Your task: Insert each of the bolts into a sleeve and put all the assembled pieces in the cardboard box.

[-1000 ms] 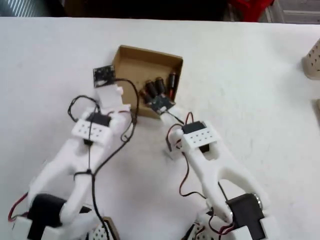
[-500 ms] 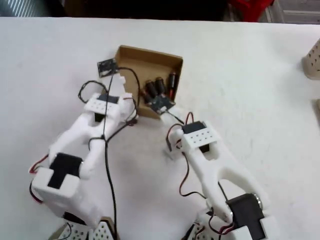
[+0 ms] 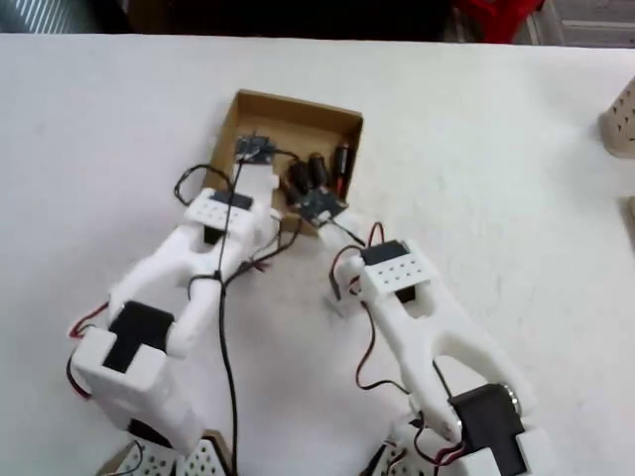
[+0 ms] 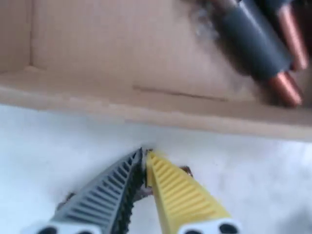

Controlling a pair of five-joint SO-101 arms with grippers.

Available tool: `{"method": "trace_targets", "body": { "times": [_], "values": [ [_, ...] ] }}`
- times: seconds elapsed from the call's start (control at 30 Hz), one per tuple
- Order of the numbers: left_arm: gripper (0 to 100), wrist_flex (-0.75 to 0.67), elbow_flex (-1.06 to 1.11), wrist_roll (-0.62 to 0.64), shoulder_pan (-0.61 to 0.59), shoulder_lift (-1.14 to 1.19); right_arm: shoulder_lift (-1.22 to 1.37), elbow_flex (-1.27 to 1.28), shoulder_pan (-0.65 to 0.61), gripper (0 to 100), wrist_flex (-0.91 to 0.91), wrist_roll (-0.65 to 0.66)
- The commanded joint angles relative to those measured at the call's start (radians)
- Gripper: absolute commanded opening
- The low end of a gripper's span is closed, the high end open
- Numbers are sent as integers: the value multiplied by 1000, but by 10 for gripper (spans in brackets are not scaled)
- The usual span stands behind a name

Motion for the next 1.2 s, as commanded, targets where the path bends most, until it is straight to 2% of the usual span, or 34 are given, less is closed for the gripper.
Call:
{"method": "trace_targets", "body": {
  "times": [0.0,0.2,0.4,0.5,0.57,0.67,0.87,1.0,1.17],
  "values": [
    [45,54,-41,-21,12,-8,-39,-3,8,17,-13,3],
    [21,38,-8,-26,1,-73,-39,-2,8,17,-13,3],
    [20,37,178,-118,-54,-447,-39,-2,7,17,-13,3],
    [22,43,319,-169,-41,-645,-39,-2,4,17,-13,3],
    [23,49,400,-222,-4,-694,-39,-2,4,17,-13,3],
    [23,97,439,-252,44,-639,-38,-2,2,17,-13,3],
    [22,106,436,-229,45,-452,-38,-2,5,17,-13,3],
    [22,61,371,-187,-56,-331,-38,-2,7,17,-13,3],
    [22,74,210,-141,-191,-159,-38,-2,7,17,-13,3]
  ]
}}
